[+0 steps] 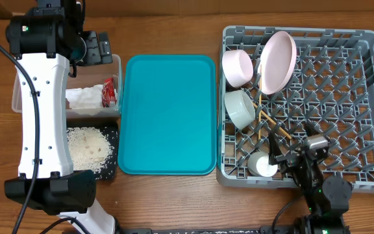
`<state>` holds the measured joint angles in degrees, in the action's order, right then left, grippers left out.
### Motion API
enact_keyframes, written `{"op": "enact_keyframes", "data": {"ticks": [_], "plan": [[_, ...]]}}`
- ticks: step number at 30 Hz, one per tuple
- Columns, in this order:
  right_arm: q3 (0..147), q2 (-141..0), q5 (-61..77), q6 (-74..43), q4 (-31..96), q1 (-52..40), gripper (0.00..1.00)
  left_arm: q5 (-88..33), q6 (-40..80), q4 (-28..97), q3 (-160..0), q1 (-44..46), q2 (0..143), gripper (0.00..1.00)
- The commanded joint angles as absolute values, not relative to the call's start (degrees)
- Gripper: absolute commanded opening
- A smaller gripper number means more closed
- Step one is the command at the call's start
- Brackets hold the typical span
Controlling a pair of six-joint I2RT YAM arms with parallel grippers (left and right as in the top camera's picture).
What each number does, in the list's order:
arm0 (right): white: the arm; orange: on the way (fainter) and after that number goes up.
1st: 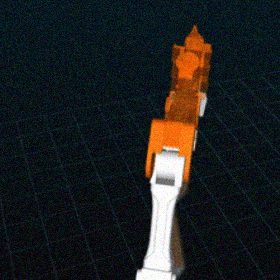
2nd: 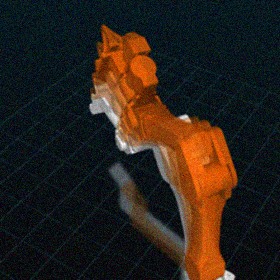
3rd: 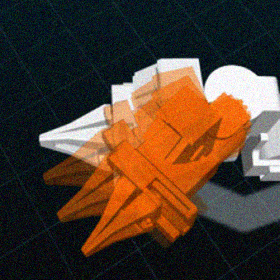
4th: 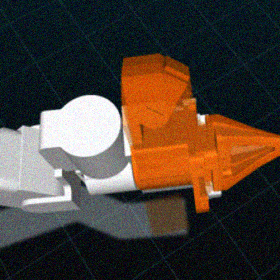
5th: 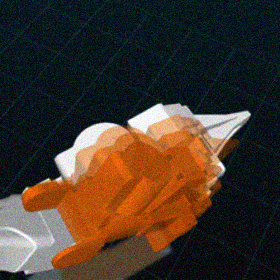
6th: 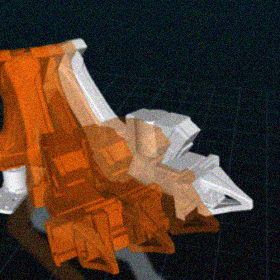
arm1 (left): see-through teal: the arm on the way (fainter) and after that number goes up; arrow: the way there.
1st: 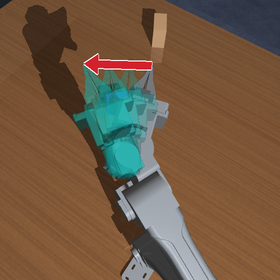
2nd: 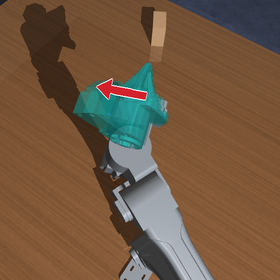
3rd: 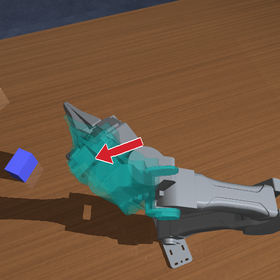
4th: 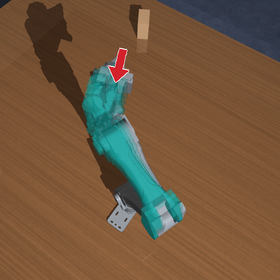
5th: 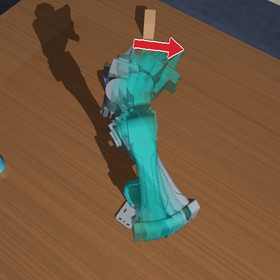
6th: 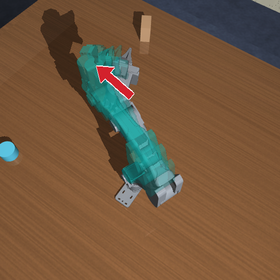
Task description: Sort waste into correct bins and load items into the dishwasher
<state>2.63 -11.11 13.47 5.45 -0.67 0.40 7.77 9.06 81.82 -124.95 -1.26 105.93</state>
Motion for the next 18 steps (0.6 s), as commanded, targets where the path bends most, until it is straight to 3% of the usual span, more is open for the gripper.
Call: {"op": "enact_keyframes", "data": {"ticks": [1, 18], "plan": [[0.4, -6.6, 12.4, 4.7, 0.1, 0.8, 1.00, 8.3, 9.4, 81.8, -124.8, -1.6, 106.5, 1.00], [0.4, -0.2, 11.0, 4.5, 3.6, 0.8, 1.00, 8.3, 9.4, 81.8, -124.8, -1.6, 106.5, 1.00]]}}
